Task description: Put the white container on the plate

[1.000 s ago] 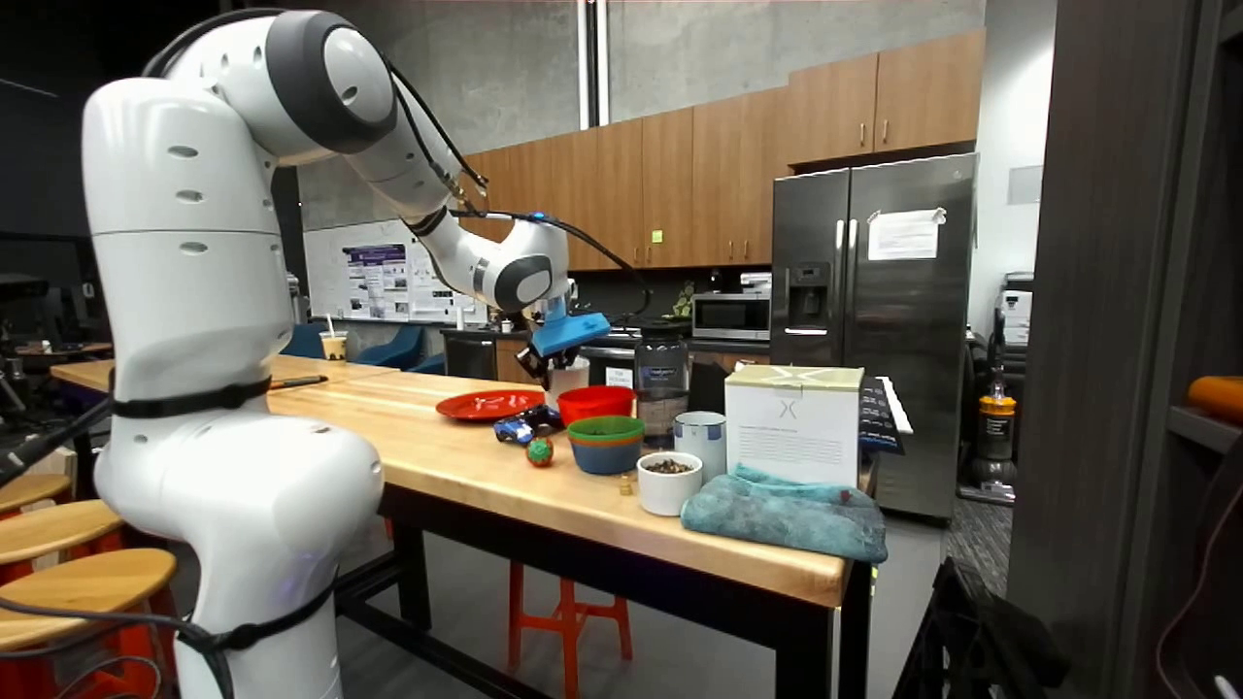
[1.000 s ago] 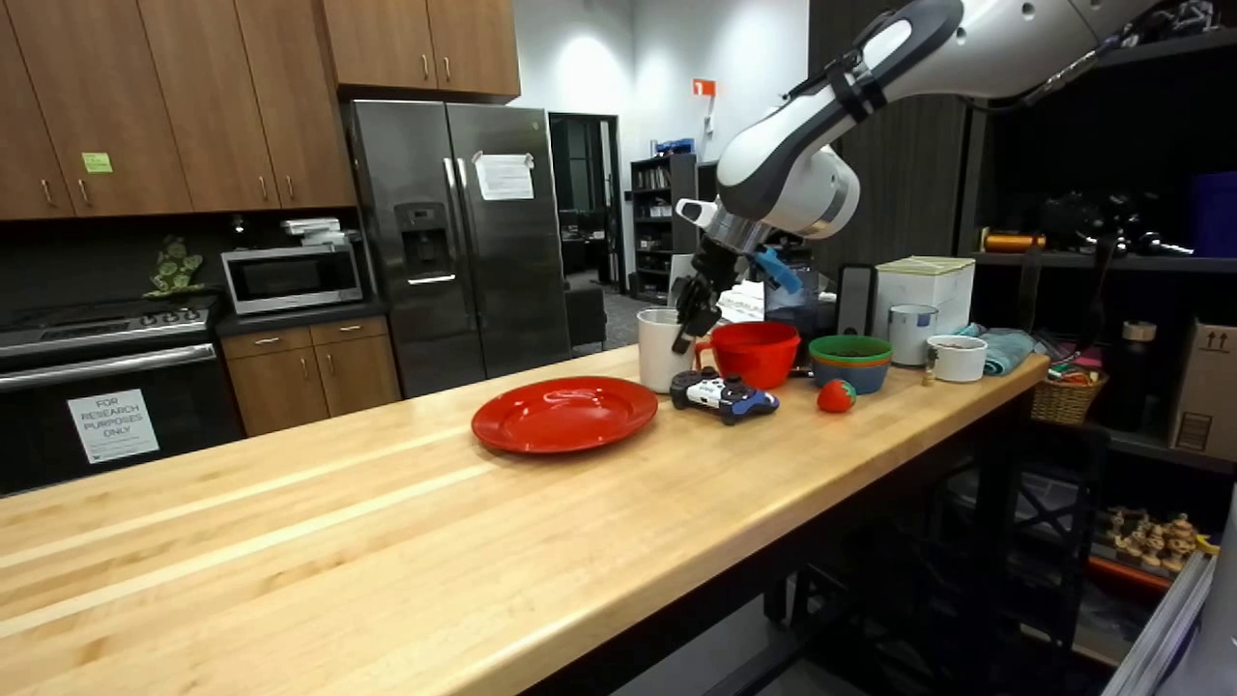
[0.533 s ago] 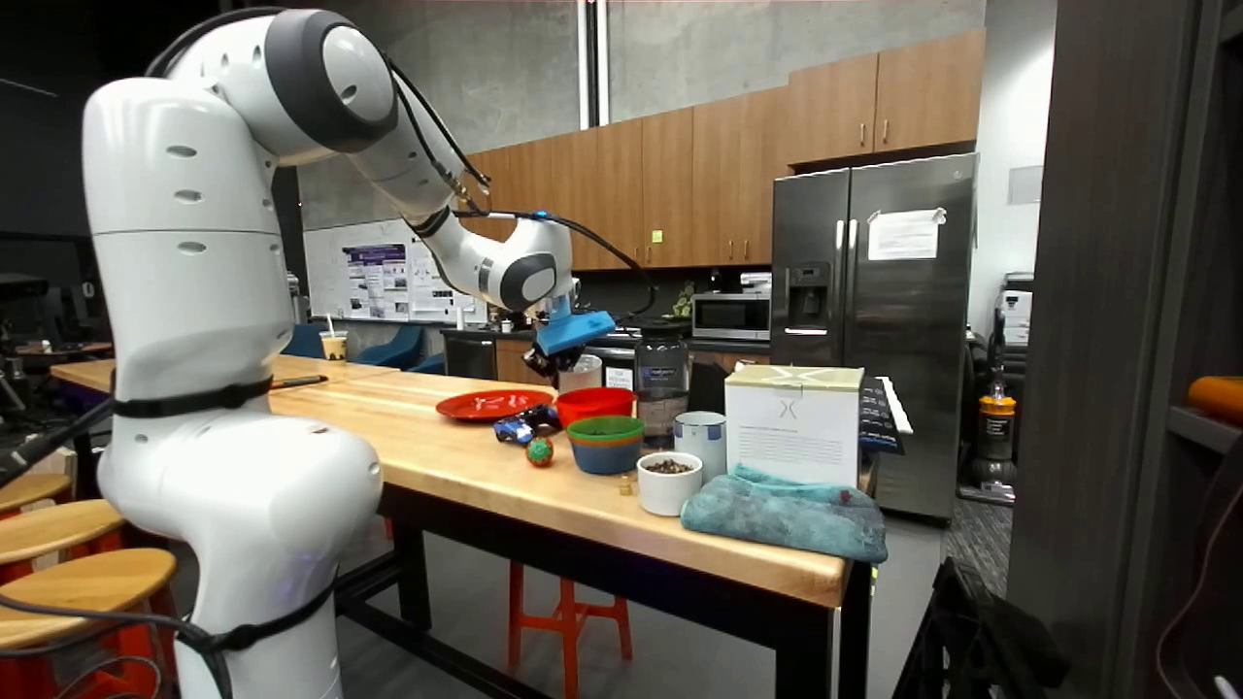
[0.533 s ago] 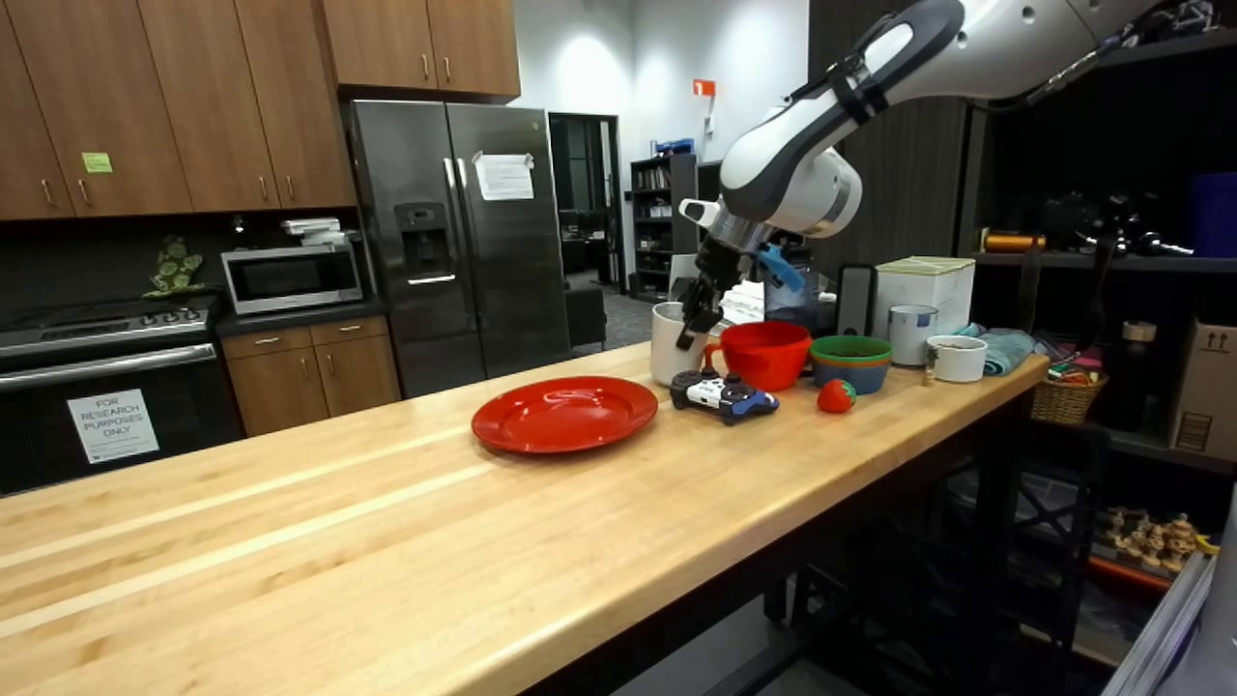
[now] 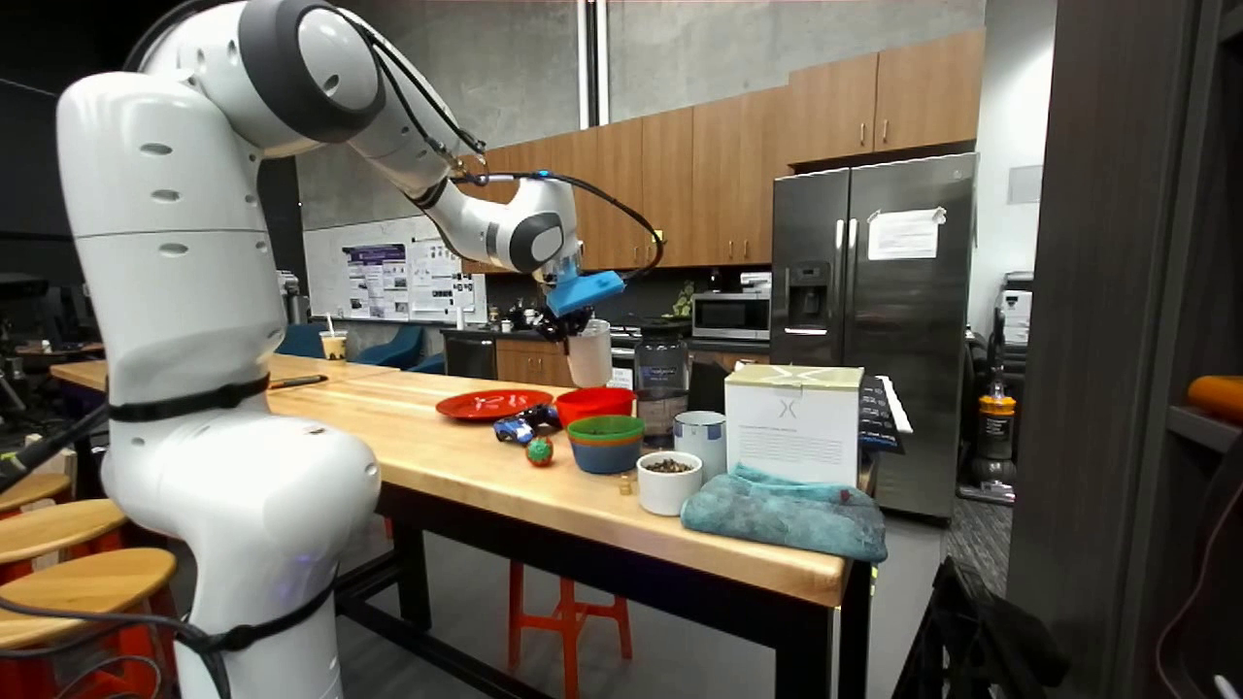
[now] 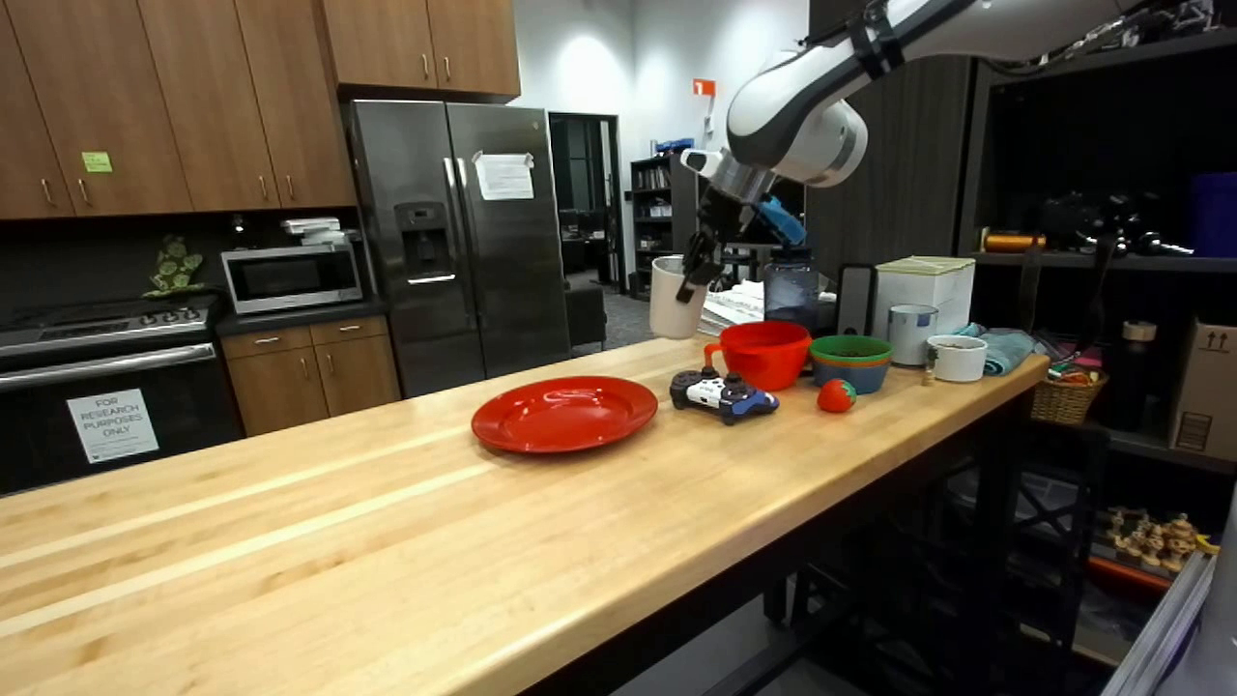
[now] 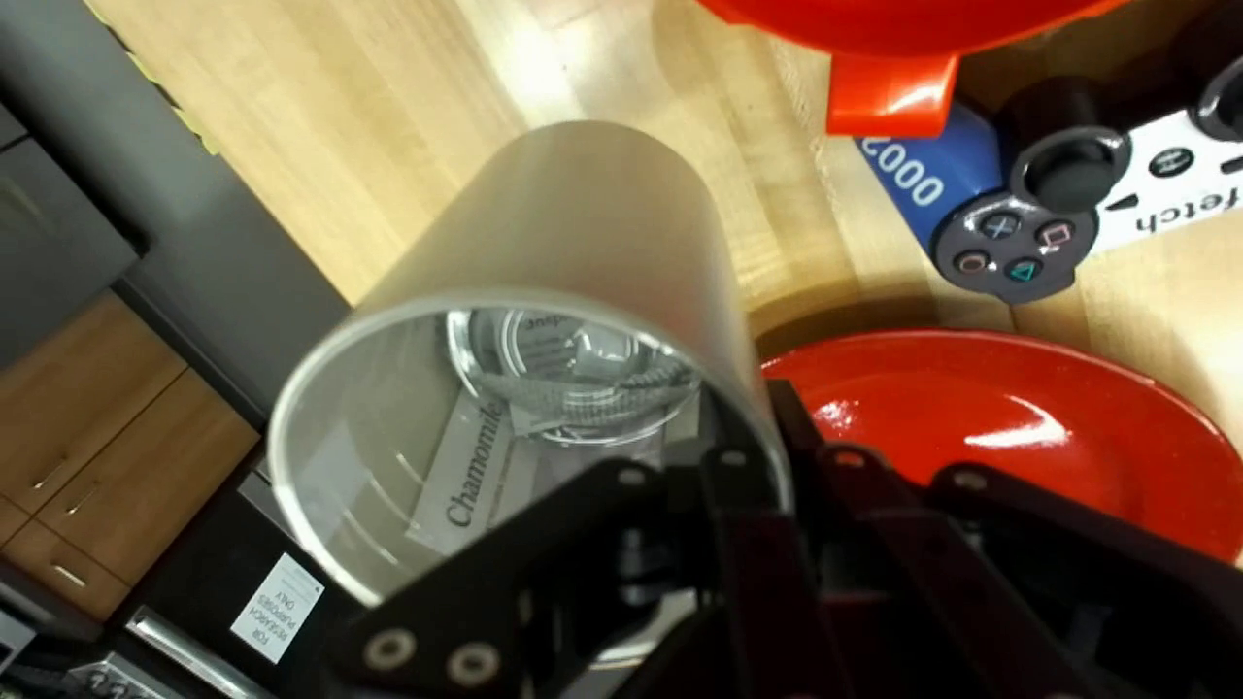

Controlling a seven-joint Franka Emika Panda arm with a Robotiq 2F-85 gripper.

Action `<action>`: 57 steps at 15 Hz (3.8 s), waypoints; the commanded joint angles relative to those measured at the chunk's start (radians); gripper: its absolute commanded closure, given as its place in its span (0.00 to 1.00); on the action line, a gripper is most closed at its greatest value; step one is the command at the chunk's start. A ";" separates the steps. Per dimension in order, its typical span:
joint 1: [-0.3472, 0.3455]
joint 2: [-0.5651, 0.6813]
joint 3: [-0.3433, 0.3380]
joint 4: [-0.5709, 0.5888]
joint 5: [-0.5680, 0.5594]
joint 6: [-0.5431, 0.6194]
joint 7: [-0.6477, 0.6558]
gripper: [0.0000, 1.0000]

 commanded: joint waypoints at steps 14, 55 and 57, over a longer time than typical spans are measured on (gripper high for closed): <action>0.145 0.015 0.133 0.182 0.145 -0.217 0.022 0.98; 0.129 0.197 0.224 0.213 -0.014 -0.221 0.181 0.98; 0.121 0.197 0.219 0.213 -0.027 -0.219 0.181 0.98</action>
